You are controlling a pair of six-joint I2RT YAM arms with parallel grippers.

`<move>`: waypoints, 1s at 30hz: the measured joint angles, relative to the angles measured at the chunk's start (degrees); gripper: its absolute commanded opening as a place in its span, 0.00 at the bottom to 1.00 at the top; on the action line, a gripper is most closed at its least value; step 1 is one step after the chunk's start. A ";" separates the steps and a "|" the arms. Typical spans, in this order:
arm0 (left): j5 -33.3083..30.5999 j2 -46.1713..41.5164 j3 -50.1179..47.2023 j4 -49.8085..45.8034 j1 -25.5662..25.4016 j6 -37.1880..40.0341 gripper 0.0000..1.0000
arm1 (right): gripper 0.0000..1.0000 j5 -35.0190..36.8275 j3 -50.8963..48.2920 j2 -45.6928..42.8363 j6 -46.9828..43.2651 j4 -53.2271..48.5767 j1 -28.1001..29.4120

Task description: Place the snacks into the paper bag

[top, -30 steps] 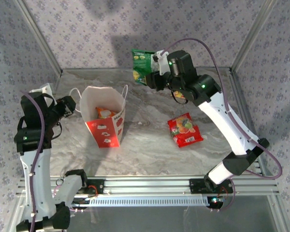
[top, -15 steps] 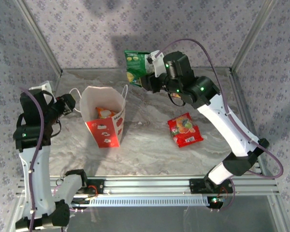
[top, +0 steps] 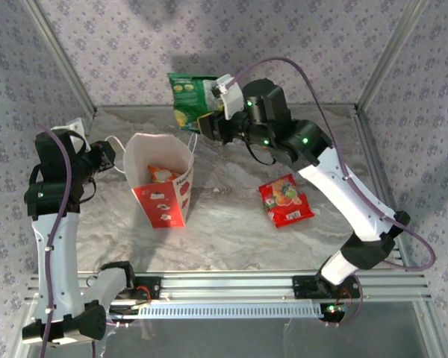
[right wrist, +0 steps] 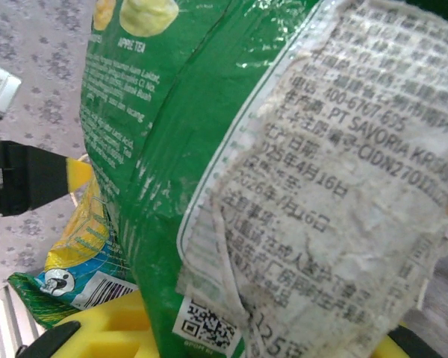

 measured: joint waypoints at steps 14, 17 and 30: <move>-1.14 -0.68 -2.78 -0.04 -0.02 -0.04 0.09 | 0.30 -3.98 5.16 13.60 1.81 0.66 5.90; -1.79 -1.79 -3.56 -0.11 0.00 -0.02 0.09 | 0.30 -4.70 7.21 15.85 1.95 -0.63 6.47; -3.28 -3.17 -3.69 -1.53 0.00 0.04 0.10 | 0.30 -7.39 14.14 22.95 1.97 -4.81 7.10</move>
